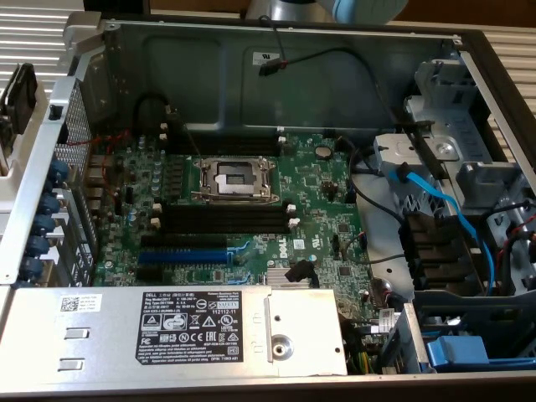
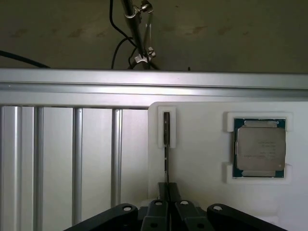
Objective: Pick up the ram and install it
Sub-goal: 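Pick up the ram and move it above insertion slot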
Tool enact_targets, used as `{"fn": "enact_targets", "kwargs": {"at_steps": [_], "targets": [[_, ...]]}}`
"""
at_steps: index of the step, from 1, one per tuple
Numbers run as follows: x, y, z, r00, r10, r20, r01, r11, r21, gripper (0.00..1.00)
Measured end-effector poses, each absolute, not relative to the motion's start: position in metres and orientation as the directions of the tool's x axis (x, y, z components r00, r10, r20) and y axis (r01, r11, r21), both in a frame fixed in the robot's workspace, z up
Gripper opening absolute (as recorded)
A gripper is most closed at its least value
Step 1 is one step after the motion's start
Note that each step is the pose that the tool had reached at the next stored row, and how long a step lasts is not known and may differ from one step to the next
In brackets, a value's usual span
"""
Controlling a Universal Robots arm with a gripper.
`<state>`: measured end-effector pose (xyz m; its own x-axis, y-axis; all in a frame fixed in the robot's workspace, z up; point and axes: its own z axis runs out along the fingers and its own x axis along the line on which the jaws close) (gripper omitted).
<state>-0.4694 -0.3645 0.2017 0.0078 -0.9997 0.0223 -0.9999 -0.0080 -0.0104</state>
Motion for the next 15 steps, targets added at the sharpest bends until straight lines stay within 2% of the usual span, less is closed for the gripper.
{"fn": "enact_targets", "kwargs": {"at_steps": [9, 15], "targets": [[-0.470, -0.365, 0.202, 0.008, -1.000, 0.022, -1.000, -0.008, -0.010, 0.12], [-0.470, -0.365, 0.216, 0.008, -1.000, 0.022, -1.000, -0.008, -0.010, 0.12]]}}
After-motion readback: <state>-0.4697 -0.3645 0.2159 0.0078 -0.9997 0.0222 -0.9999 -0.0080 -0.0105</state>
